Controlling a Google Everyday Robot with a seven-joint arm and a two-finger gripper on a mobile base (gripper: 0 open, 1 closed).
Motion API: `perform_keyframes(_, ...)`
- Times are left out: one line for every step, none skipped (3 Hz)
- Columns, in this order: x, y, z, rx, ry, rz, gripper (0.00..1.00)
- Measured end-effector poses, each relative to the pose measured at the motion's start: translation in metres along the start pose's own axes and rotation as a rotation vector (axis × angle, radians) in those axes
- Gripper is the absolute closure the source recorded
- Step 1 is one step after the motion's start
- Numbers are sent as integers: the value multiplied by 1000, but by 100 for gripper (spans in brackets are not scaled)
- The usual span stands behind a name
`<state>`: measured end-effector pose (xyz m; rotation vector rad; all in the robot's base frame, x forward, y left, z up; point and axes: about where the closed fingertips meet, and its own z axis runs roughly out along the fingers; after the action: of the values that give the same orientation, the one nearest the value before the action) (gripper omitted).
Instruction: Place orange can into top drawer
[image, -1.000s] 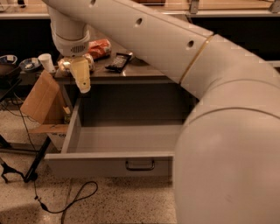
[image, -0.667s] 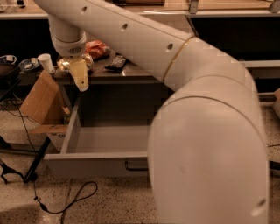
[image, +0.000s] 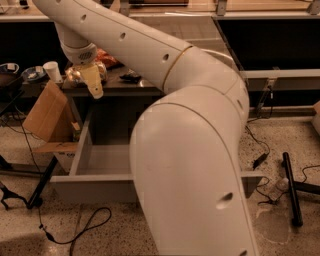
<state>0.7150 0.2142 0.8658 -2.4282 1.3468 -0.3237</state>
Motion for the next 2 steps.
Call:
perform_keyframes(6,-7,16,-22,21,-3,0)
perform_keyframes(7,-10,28,-40,22,-8,0)
